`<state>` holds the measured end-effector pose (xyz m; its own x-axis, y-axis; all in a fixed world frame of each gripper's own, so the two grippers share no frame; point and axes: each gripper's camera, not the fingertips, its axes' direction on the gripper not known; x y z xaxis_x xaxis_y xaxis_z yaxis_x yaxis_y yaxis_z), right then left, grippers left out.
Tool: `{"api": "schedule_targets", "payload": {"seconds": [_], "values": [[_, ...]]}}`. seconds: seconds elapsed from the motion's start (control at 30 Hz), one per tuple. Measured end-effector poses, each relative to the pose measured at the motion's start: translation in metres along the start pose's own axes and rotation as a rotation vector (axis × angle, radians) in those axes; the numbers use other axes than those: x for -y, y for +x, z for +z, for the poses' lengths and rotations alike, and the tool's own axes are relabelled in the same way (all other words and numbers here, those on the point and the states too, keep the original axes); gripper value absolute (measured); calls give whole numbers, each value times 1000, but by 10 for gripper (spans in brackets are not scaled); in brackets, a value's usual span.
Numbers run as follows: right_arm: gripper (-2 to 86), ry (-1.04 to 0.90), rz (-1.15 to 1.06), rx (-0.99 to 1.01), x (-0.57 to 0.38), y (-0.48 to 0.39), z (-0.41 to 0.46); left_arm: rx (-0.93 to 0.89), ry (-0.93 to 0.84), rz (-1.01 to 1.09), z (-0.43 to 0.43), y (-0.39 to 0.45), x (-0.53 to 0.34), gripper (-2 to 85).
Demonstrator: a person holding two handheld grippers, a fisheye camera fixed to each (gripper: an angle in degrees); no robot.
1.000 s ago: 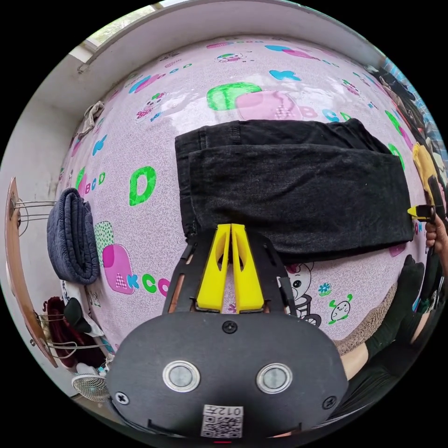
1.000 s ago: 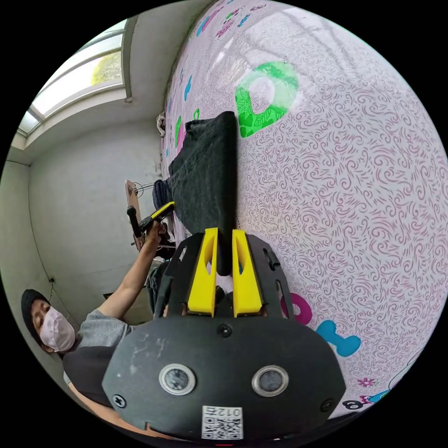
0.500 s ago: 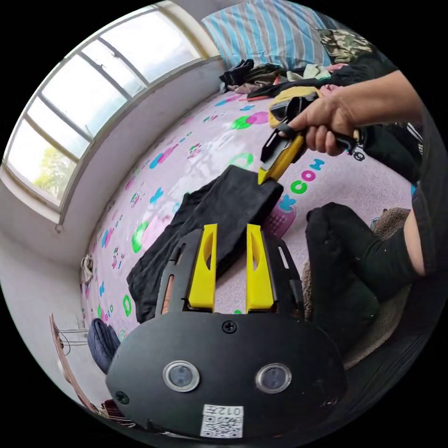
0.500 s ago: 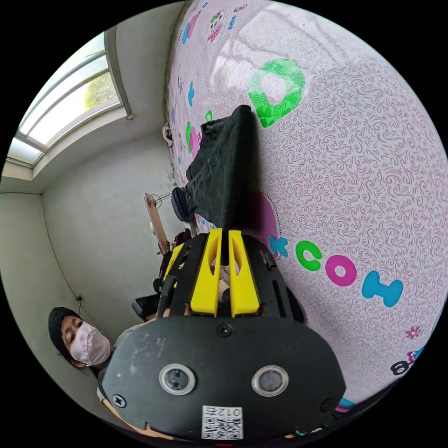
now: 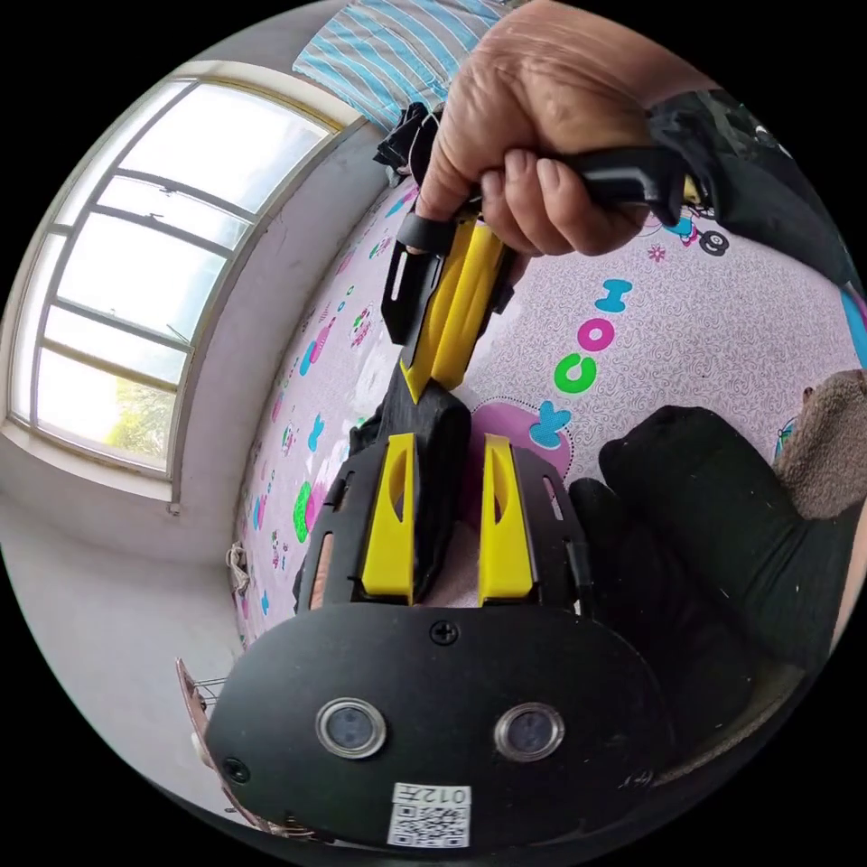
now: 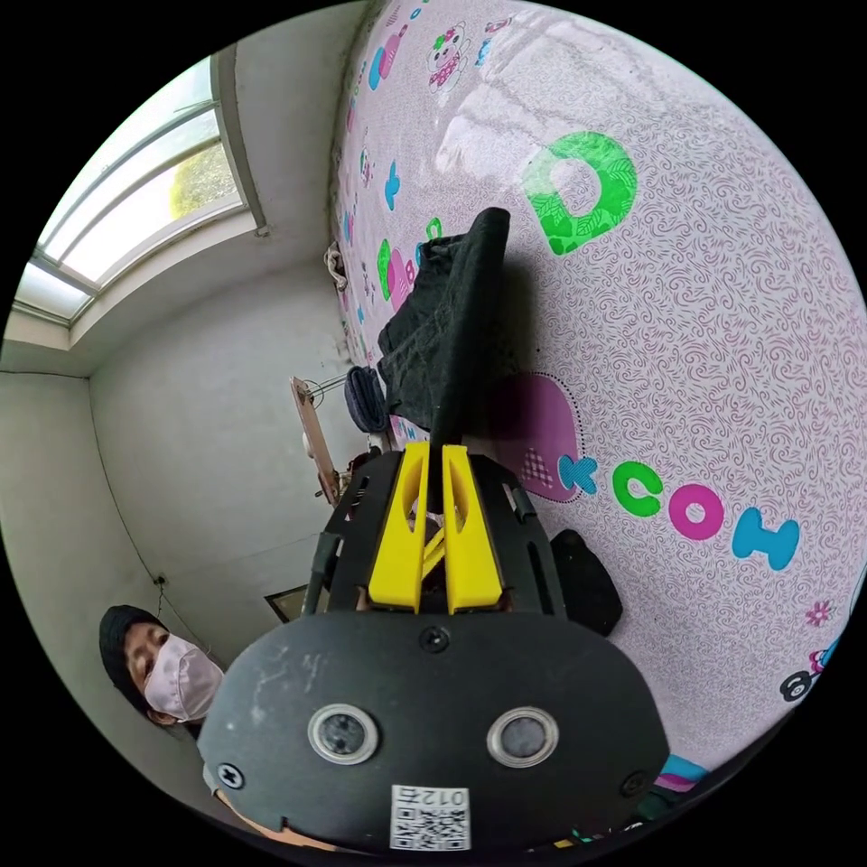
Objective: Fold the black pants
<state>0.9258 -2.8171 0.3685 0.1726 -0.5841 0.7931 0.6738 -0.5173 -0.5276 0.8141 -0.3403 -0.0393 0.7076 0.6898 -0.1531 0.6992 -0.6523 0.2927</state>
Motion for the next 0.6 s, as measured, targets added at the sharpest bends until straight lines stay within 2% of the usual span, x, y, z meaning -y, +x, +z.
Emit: {"api": "schedule_targets", "payload": {"seconds": [0.13,0.33,0.6], "values": [[44,21,-3,-23,21,23,-16,-5,-18,-47,-1,4,0,50],[88,176,64,-34,72,72,-68,-29,10,-109,-14,6,-17,30],[89,179,74,-49,133,116,-78,-40,12,-123,-25,17,-37,23]]}}
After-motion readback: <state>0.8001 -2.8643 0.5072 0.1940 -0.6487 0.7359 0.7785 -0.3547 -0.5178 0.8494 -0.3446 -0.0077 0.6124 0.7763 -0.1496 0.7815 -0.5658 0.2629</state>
